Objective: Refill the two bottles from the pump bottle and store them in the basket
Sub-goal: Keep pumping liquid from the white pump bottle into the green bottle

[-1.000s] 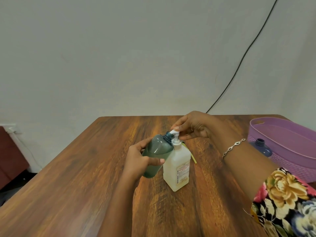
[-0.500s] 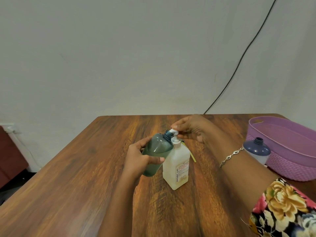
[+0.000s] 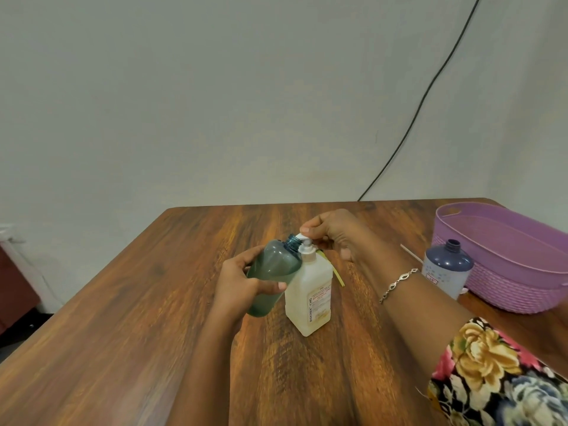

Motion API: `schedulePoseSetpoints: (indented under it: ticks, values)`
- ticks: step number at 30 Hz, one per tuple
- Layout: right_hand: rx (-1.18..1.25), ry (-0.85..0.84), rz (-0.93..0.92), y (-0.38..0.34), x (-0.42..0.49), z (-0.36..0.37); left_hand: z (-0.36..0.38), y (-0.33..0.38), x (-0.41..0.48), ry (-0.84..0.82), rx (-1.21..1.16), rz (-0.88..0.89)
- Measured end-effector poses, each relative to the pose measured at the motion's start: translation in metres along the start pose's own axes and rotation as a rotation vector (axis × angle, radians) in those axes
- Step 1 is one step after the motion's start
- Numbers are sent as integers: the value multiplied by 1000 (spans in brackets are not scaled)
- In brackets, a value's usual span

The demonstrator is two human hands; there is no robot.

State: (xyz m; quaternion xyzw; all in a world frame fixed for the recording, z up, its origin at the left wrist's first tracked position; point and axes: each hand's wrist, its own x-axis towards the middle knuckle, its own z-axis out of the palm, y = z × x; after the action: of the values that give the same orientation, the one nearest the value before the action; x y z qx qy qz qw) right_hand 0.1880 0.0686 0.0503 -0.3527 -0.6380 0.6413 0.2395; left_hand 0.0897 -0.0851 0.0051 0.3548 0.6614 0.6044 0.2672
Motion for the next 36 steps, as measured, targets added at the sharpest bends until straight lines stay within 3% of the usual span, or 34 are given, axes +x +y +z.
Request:
schedulePoseSetpoints:
  ticks: [7,12,24,36]
  values:
    - [-53,-73,-133,-13,1,-4,0,7,0,5,10,19]
    - [-160,-17,-196,0,1,0,1,0,-1,12,30,0]
    - [-198,3,-194,-5,0,-2,2,7,-2,15,8,11]
    - [-15,-27,-120,-5,0,-3,4,8,-5,23,10,18]
